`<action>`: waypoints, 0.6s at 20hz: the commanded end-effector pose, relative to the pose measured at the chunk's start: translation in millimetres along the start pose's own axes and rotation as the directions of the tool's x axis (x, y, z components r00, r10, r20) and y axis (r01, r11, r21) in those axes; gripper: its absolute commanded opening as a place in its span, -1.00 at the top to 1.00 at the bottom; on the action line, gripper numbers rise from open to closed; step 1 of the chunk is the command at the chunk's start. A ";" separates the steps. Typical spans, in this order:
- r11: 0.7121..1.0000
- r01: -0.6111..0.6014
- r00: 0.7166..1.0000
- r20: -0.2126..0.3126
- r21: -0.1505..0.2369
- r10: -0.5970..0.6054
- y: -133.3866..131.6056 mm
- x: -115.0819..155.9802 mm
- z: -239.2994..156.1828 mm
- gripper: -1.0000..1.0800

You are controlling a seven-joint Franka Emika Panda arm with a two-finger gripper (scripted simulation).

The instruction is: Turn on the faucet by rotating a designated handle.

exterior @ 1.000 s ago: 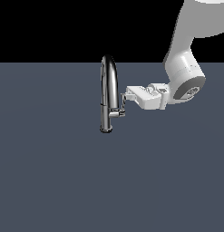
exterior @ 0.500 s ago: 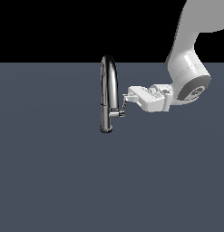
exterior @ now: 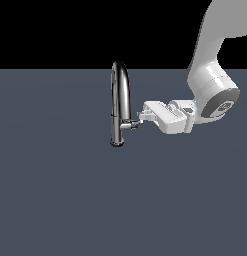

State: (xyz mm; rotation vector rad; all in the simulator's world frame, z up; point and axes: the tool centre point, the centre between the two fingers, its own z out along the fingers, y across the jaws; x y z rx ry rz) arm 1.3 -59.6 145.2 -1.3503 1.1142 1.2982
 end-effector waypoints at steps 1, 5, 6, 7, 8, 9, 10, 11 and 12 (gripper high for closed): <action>1.000 -0.020 1.000 0.014 -0.012 0.021 15.4 13.6 6.2 1.00; 1.000 -0.003 1.000 0.002 -0.002 0.003 11.7 12.8 0.2 1.00; 1.000 -0.005 1.000 0.003 -0.003 0.005 13.1 19.2 0.9 1.00; 1.000 -0.006 1.000 0.004 -0.004 0.006 14.6 25.5 1.5 1.00; 1.000 -0.008 1.000 0.005 -0.005 0.008 16.0 31.8 2.2 1.00; 1.000 -0.010 1.000 0.007 -0.006 0.010 17.5 38.1 2.9 1.00; 1.000 -0.011 1.000 0.008 -0.007 0.011 18.9 44.3 3.5 1.00; 1.000 -0.013 1.000 0.009 -0.008 0.013 20.4 50.4 4.2 1.00; 1.000 -0.014 1.000 0.010 -0.009 0.014 21.8 56.5 4.8 1.00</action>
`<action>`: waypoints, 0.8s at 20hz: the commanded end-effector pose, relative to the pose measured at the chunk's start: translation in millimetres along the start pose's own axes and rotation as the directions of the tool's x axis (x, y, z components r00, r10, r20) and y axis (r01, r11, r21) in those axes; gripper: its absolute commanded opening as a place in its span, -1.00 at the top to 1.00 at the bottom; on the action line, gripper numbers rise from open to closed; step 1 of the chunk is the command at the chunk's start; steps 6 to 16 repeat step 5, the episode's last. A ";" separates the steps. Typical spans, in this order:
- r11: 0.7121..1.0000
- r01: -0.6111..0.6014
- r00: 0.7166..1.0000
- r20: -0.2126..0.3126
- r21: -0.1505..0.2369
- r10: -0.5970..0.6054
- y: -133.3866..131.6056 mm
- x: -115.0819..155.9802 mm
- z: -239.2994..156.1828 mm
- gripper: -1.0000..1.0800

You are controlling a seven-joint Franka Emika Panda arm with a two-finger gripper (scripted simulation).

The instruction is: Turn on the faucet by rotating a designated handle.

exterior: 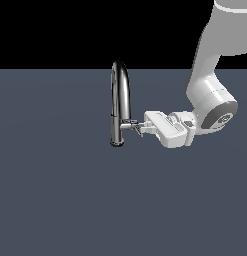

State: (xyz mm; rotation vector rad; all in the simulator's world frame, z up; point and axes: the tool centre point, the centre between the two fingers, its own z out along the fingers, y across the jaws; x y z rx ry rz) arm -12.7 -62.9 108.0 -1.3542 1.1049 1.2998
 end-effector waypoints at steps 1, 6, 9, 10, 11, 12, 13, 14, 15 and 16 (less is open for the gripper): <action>1.000 -0.021 1.000 0.008 -0.005 0.021 7.9 25.6 5.9 1.00; 1.000 -0.026 1.000 0.011 -0.008 0.026 12.1 43.1 7.8 1.00; 1.000 -0.026 1.000 0.011 -0.008 0.026 12.1 43.1 7.8 1.00; 1.000 -0.026 1.000 0.011 -0.008 0.026 12.1 43.1 7.8 1.00; 1.000 -0.026 1.000 0.011 -0.008 0.026 12.1 43.1 7.8 1.00; 1.000 -0.026 1.000 0.011 -0.008 0.026 12.1 43.1 7.8 1.00; 1.000 -0.026 1.000 0.011 -0.008 0.026 12.1 43.1 7.8 1.00; 1.000 -0.026 1.000 0.011 -0.008 0.026 12.1 43.1 7.8 1.00; 1.000 -0.026 1.000 0.011 -0.008 0.026 12.1 43.1 7.8 1.00; 1.000 -0.026 1.000 0.011 -0.008 0.026 12.1 43.1 7.8 1.00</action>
